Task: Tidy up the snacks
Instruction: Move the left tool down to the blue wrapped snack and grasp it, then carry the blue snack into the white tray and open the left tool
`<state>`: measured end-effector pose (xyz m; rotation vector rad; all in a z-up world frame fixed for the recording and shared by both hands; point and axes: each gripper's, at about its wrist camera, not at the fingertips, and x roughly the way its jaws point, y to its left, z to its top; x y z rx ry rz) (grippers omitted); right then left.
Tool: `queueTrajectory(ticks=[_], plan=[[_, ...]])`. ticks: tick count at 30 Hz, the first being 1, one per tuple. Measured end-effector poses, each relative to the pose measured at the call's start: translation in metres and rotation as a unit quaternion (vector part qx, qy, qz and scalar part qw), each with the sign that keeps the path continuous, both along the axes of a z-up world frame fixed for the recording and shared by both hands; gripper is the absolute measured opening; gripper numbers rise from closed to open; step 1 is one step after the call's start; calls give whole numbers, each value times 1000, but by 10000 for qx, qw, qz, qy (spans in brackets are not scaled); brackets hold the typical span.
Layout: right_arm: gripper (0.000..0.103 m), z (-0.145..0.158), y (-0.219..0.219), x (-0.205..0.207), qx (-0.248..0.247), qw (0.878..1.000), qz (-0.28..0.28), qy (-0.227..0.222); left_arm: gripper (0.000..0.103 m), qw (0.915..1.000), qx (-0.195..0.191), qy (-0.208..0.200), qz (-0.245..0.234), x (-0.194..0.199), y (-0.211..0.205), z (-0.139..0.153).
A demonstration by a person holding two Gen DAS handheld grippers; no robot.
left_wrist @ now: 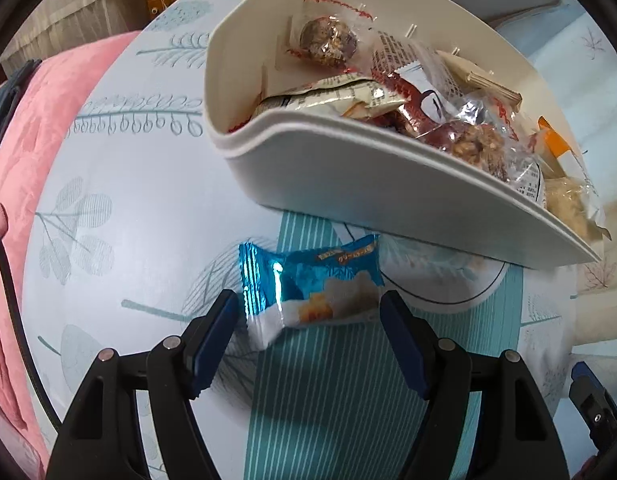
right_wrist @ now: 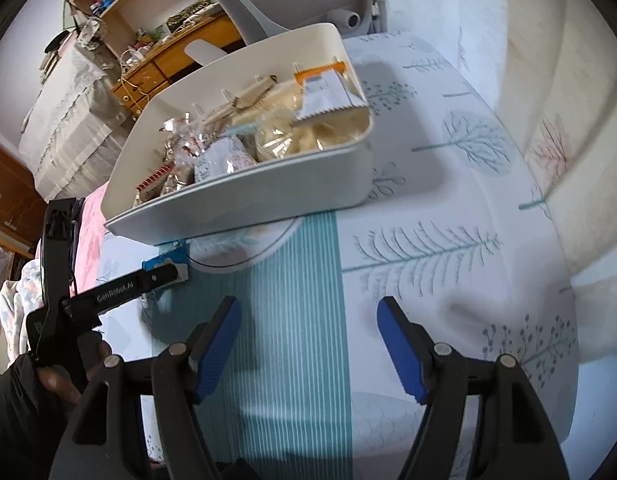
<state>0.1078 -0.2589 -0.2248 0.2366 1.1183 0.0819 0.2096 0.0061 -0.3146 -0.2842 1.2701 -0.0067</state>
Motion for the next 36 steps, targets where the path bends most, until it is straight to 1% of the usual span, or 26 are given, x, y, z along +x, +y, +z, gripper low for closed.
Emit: queueTrajectory(ticks=[4, 9, 11, 12, 13, 15, 16, 18, 19, 21, 25, 27, 29, 32, 34, 36], plan=[[71, 0, -3, -3, -7, 10000, -85, -9, 72, 9998, 172, -11, -30, 5, -9, -2], [71, 1, -5, -3, -15, 9999, -102, -13, 72, 9987, 493, 129, -38, 14, -25, -5], [71, 1, -7, -4, -9, 9999, -115, -20, 72, 9984, 554, 149, 21, 16, -28, -6], [71, 1, -8, -4, -4, 9999, -123, -23, 70, 9982, 579, 150, 62, 17, -29, -5], [71, 1, -10, -4, -6, 9999, -135, -25, 65, 9981, 593, 145, 104, 18, -30, -5], [71, 1, -13, -4, 2, 9999, -153, -27, 62, 9981, 562, 164, 180, 18, -37, -3], [71, 2, -15, -4, 14, 9999, -161, -31, 57, 9981, 545, 174, 218, 17, -36, -2], [71, 3, -18, -4, 23, 9998, -176, -42, 53, 9980, 476, 205, 371, 14, -29, -1], [71, 3, -20, -4, 32, 9998, -175, -45, 49, 9978, 434, 210, 449, 13, -26, 0], [71, 3, -24, -4, 46, 9998, -173, -43, 46, 9975, 371, 234, 559, 14, -19, -1], [71, 5, -31, -2, 82, 9999, -148, -33, 44, 9966, 244, 358, 703, 5, -12, 1], [71, 6, -36, 0, 88, 9999, -133, -59, 42, 9952, 283, 401, 847, 2, -11, 3], [71, 9, -40, 3, 107, 9998, -125, -101, 42, 9946, 356, 350, 912, -2, -12, 10], [71, 14, -47, 7, 165, 9997, -96, -146, 42, 9936, 327, 313, 1038, -8, -11, 23], [71, 16, -51, 11, 216, 9996, -73, -154, 42, 9926, 374, 313, 1114, -11, -13, 30], [71, 19, -56, 15, 304, 9994, -32, -190, 42, 9914, 434, 265, 1206, -14, -14, 42]])
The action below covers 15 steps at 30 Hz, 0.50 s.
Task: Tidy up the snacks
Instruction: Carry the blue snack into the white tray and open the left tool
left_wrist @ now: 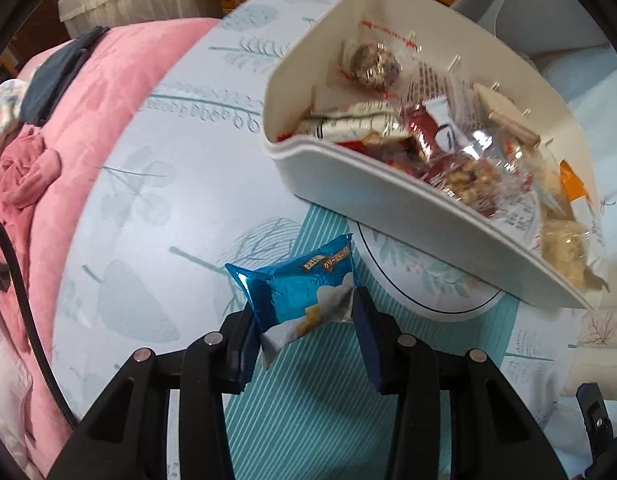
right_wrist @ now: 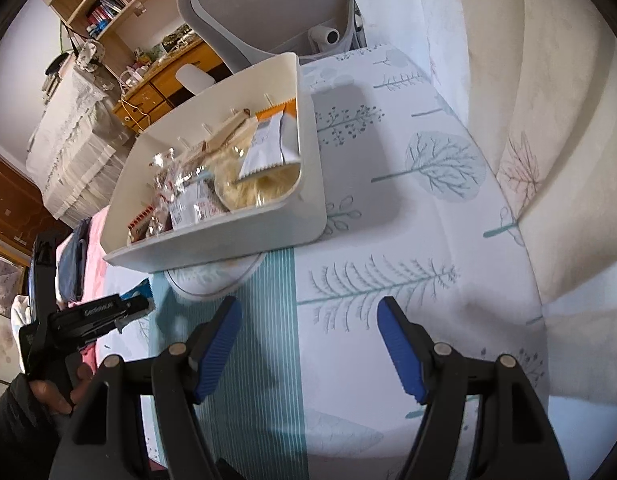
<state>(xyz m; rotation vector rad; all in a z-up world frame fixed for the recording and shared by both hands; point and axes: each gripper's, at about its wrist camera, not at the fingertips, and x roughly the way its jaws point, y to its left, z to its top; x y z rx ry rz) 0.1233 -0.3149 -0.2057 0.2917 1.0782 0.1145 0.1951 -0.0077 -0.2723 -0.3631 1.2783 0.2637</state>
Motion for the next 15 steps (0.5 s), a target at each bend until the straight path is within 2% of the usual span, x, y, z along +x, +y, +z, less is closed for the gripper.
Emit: queueTrajectory(ticks=[8, 15], plan=[[71, 5, -17, 19, 395, 9989, 219, -105, 42, 9989, 157, -306, 329, -20, 1, 50], [71, -1, -35, 27, 585, 9975, 396, -10, 42, 9959, 383, -746, 346, -17, -12, 93]])
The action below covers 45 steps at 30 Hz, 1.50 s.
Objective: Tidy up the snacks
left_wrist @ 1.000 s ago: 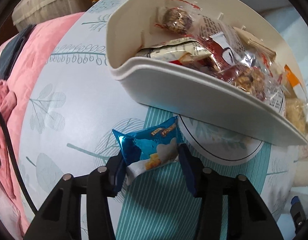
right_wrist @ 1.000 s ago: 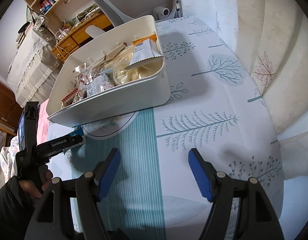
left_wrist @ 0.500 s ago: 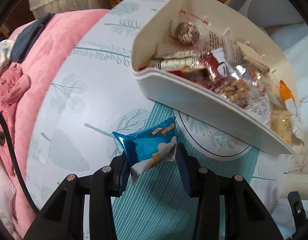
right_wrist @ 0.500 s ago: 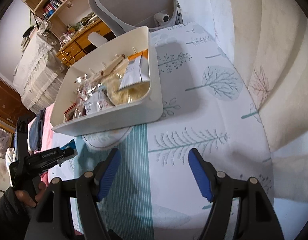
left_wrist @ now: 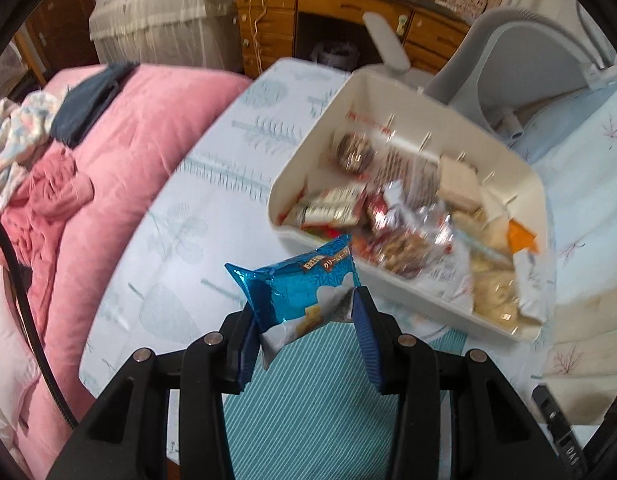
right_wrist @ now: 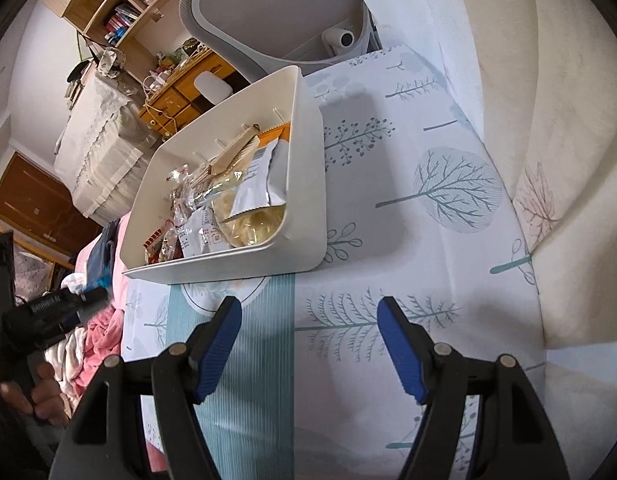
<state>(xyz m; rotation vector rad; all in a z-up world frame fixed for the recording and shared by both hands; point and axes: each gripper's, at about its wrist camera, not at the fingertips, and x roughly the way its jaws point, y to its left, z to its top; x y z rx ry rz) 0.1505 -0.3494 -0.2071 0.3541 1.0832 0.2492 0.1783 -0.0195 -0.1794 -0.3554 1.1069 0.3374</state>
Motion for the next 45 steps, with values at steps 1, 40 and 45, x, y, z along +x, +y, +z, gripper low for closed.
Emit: queueTrajectory(ticks=[1, 40, 45], plan=[[71, -1, -2, 0, 33, 10000, 35, 18, 42, 10000, 15, -73, -3, 4, -1, 5], [94, 46, 73, -91, -441, 9983, -181, -349, 100, 9908, -170, -514, -1238, -90, 31, 55], [97, 61, 94, -115, -396, 9984, -327, -252, 100, 9886, -322, -610, -1341, -126, 48, 63]])
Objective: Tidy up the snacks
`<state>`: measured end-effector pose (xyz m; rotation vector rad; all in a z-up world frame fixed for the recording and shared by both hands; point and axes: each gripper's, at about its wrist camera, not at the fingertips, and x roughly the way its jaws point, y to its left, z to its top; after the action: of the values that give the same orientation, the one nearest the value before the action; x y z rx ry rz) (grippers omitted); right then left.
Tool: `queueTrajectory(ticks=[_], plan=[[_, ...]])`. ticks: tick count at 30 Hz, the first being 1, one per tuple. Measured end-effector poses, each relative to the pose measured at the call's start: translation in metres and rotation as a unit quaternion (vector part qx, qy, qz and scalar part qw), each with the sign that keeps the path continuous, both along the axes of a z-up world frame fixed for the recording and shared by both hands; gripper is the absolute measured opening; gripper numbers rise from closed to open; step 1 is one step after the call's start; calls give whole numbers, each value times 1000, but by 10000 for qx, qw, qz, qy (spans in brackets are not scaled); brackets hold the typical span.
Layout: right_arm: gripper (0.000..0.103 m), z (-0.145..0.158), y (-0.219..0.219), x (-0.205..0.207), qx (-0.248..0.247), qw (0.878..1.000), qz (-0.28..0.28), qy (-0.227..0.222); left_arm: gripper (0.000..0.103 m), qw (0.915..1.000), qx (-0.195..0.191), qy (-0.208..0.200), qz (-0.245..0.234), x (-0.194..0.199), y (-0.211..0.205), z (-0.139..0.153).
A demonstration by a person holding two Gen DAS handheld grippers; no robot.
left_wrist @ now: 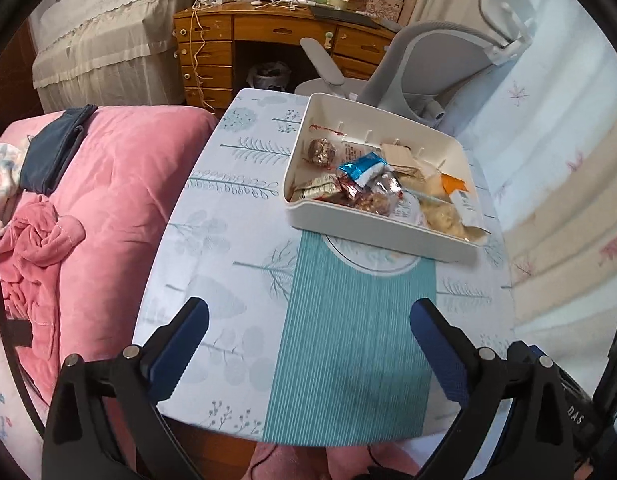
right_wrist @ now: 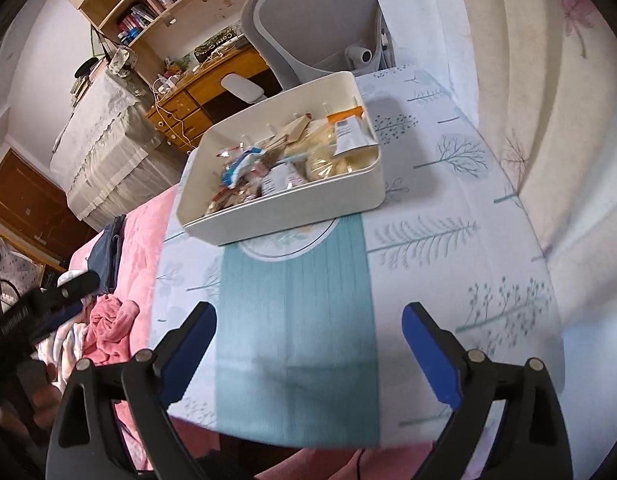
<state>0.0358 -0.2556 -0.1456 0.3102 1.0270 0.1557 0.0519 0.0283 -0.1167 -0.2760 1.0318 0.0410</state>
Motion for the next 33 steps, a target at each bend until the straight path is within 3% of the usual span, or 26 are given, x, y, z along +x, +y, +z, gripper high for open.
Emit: queueTrajectory(ticks=[7, 16, 19, 33], plan=[[99, 33, 24, -17, -218, 9991, 183, 316, 102, 10000, -2, -78, -30, -32, 4, 26], [99, 87, 30, -44, -438, 9971, 614, 88, 102, 9998, 10, -216, -18, -62, -24, 70], [101, 99, 22, -57, -358, 9974, 618, 29, 102, 9995, 183, -260, 10, -68, -36, 77], [103, 101, 12, -93, -642, 9971, 322, -269, 102, 9947, 744, -698, 101, -104, -76, 92]])
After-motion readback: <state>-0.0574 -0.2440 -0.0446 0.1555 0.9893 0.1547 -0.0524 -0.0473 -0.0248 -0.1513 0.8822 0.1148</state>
